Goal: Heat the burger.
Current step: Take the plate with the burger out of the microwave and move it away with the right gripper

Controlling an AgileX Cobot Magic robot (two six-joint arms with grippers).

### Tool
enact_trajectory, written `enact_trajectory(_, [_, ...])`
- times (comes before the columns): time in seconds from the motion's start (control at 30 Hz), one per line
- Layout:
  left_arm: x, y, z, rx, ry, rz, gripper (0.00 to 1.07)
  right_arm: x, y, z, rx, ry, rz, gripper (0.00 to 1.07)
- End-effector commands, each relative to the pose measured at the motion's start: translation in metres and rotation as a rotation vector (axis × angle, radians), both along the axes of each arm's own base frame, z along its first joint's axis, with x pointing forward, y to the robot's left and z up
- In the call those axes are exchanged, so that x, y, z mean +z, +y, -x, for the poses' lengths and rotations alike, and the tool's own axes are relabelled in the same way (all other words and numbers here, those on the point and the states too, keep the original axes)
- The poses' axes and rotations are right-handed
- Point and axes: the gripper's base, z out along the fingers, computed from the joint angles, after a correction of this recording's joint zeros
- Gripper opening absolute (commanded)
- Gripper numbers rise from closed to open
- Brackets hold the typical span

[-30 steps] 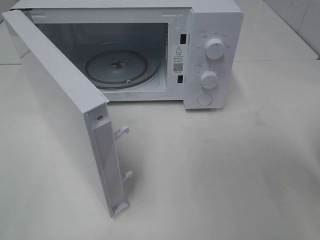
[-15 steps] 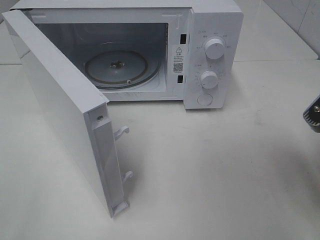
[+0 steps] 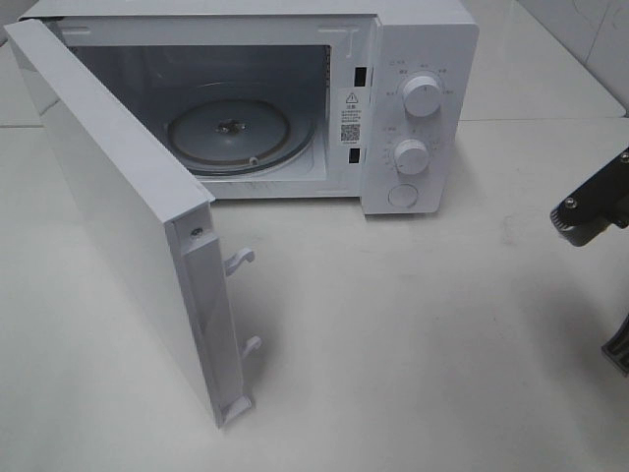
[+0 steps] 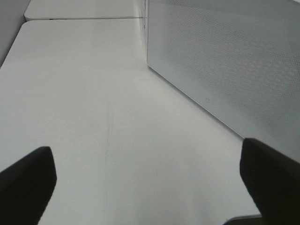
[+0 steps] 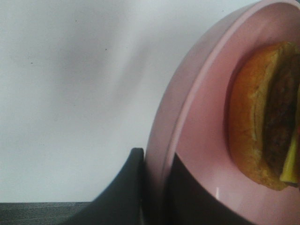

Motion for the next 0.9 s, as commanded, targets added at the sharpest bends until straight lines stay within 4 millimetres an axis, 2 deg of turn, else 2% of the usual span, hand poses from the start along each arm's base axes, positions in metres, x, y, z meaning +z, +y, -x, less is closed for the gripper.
enact_trajectory(0.03, [0.0,0.0,0.001,-0.002,-0.004,0.001,1.0,-0.001,-0.003,-0.006,-0.05,-0.033,0.068,0.0])
enact_trajectory(0.3, [0.0,0.0,0.001,-0.002,-0.004,0.001,1.0,-0.012,0.001,-0.01,-0.079,-0.017,0.083,0.0])
enact_trajectory(0.9, [0.0,0.0,0.001,-0.002,-0.004,0.001,1.0,-0.06,0.018,-0.03,-0.107,-0.015,0.049,0.03])
